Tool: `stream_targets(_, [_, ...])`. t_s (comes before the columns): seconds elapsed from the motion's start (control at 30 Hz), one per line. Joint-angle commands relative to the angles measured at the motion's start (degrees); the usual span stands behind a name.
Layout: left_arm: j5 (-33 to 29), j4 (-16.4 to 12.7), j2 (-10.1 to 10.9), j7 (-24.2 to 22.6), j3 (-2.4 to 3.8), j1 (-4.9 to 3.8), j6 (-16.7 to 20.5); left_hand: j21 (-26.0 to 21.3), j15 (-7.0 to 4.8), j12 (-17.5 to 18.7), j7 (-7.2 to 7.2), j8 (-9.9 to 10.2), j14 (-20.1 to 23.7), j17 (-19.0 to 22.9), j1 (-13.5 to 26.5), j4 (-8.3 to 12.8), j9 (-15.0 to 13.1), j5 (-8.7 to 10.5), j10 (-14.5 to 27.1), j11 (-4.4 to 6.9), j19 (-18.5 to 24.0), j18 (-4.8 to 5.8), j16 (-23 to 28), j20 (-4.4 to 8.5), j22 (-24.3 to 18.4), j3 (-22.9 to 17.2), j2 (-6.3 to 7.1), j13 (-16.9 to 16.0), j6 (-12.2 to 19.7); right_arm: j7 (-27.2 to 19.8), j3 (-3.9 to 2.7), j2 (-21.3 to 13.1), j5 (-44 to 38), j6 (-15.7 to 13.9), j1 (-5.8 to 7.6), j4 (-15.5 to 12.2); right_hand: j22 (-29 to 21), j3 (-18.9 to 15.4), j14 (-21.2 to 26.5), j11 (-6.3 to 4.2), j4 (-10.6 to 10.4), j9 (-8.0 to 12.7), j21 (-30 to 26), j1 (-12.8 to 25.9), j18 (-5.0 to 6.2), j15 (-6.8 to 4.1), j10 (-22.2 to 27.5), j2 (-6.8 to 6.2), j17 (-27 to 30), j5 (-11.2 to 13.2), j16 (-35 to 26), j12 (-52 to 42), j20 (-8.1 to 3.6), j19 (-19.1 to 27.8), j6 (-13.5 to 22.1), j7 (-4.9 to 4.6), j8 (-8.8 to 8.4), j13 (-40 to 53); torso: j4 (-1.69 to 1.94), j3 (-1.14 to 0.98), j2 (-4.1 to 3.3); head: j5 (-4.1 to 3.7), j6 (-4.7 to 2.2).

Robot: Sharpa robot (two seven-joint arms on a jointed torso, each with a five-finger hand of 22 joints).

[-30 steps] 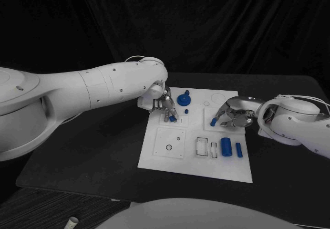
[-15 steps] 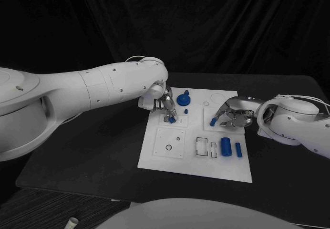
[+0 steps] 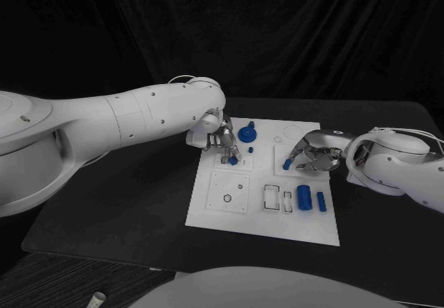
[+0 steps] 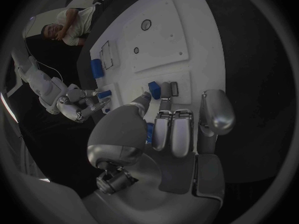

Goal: Assemble the parts on the task board

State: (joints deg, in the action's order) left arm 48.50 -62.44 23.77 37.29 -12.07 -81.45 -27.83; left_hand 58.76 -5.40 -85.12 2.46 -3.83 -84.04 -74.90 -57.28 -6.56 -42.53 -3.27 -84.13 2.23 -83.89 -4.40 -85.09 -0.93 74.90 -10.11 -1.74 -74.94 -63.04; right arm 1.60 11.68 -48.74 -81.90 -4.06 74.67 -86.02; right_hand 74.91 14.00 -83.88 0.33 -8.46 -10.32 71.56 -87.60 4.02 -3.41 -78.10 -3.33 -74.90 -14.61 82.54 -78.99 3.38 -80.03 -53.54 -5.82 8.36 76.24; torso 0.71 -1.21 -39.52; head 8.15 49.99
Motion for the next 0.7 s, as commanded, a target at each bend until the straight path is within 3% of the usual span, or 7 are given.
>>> stream_targets(0.03, [0.0,-0.2,0.1,-0.6,-0.01,0.13,0.8,-0.3,0.43,0.4,0.37,-0.3,-4.9,-11.7,1.2,-0.7,0.2,0.3,-4.2,-0.46,-0.9,-0.45,0.3,-0.45,8.2,0.9,-0.03,-12.9,-0.1,1.2,0.08,-0.1,-0.4,1.1,-0.28,0.0,8.9,0.5,-1.0,-0.06,0.0,0.1,-0.3,0.0,0.49,0.32,0.4,-0.31,-2.6,-0.3,-0.4,0.4,-0.03,0.6,0.5,0.02,-0.31,-3.0,0.03,0.01,0.01,-0.07,0.01])
stream_targets(0.5, [0.0,-0.7,0.4,-0.5,-0.01,0.13,1.5,-0.5,0.42,0.5,0.49,-0.1,-4.9,-11.8,5.1,-5.5,0.7,0.57,-4.1,-0.51,-0.9,-0.44,0.3,-0.38,8.4,5.5,0.5,-12.9,0.7,1.4,0.08,-0.2,-0.4,1.4,-0.29,-0.1,8.8,0.5,-0.9,-0.04,0.0,0.1,-0.6,0.1,0.54,0.33,0.5,-0.31,-2.5,-0.3,-0.5,0.5,-0.03,0.7,0.5,0.0,-0.31,-3.1,0.05,-0.01,0.12,-0.17,0.01])
stream_targets(0.7, [0.0,-2.6,1.6,-2.4,-0.01,0.1,5.2,-0.5,0.47,0.6,0.55,-0.1,-4.9,-11.8,5.1,-6.2,0.7,0.52,-4.1,-0.59,-0.9,-0.42,0.2,-0.4,8.4,6.1,0.27,-12.9,1.1,1.5,0.08,-0.4,-0.4,1.5,-0.29,-0.1,8.8,0.5,-0.9,-0.04,0.0,0.1,-0.6,0.1,0.54,0.33,0.5,-0.31,-2.5,-0.3,-0.5,0.5,-0.03,0.7,0.5,0.0,-0.31,-3.1,0.01,-0.01,0.06,-0.3,0.01])
